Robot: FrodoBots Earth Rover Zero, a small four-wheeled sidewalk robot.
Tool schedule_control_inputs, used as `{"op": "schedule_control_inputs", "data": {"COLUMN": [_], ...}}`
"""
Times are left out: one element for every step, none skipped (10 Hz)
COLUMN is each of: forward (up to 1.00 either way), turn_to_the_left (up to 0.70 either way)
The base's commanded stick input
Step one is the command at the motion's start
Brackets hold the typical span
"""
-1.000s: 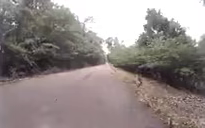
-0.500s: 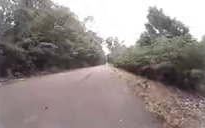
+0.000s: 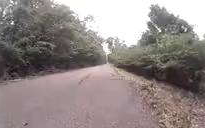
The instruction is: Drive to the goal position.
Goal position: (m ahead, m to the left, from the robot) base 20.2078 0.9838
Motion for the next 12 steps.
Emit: {"op": "schedule_control_inputs", "data": {"forward": [0.7, 0.7, 0.7, 0.7, 0.7, 0.7, 0.7, 0.7, 0.7, 0.7, 0.7, 0.7], "turn_to_the_left": [0.0, 0.0, 0.0, 0.0, 0.0, 0.0, 0.0, 0.0, 0.0, 0.0, 0.0, 0.0]}}
